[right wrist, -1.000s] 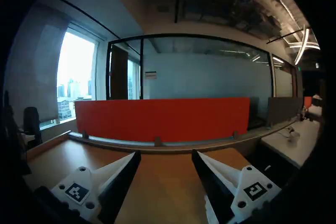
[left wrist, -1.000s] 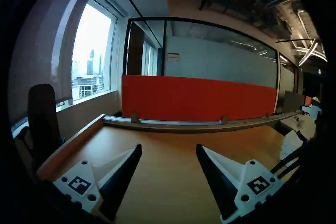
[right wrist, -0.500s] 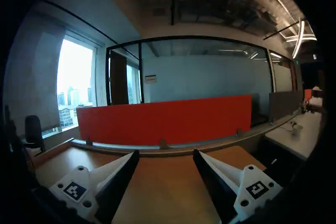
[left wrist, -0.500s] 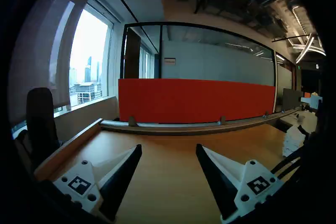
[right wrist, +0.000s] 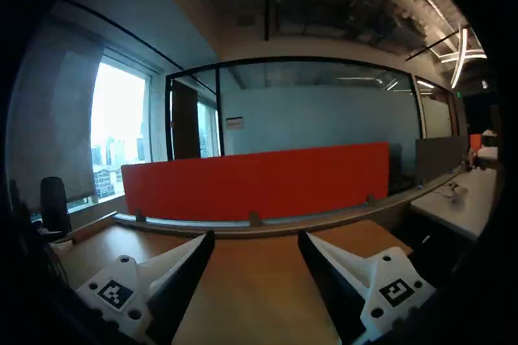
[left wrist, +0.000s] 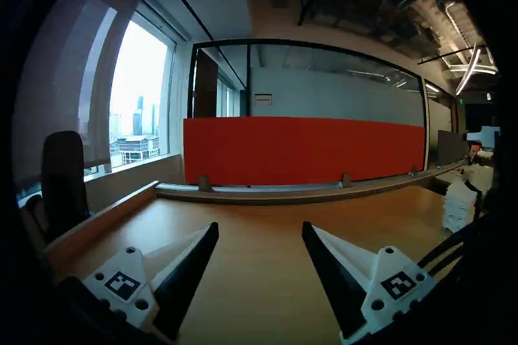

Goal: Fold towel

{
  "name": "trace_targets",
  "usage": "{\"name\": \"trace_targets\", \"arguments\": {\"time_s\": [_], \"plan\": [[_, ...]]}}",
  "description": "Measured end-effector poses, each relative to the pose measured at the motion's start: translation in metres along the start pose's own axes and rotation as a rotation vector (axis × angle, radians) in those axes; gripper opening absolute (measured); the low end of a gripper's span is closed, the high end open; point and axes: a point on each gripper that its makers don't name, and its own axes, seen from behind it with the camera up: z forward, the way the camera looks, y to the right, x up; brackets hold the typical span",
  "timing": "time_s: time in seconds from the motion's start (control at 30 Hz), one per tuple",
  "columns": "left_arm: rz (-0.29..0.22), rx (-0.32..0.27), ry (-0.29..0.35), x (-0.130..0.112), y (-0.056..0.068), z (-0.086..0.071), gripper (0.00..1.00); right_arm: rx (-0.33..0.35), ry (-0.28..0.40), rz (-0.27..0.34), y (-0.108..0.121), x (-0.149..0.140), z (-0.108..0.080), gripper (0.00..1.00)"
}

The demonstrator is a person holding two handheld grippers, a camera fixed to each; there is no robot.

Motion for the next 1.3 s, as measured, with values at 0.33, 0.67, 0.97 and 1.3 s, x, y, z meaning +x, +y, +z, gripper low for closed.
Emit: {"name": "trace_targets", "arguments": {"time_s": [0.33,0.67,0.97,1.3], "plan": [[-0.006,0.005,0.033,-0.026,0.004,0.000,0.95,0.014,-0.011,-0.033,-0.004,-0.015,-0.002,0.99],[0.008,0.022,0.069,-0.044,-0.004,0.003,0.95,0.004,-0.009,-0.032,-0.006,-0.027,0.000,0.99],[0.014,0.042,0.089,-0.061,-0.015,0.003,0.95,-0.008,-0.011,-0.027,-0.005,-0.044,0.000,0.99],[0.000,0.044,0.103,-0.072,-0.015,0.003,0.95,-0.003,-0.011,-0.043,-0.006,-0.048,0.000,0.99]]}}
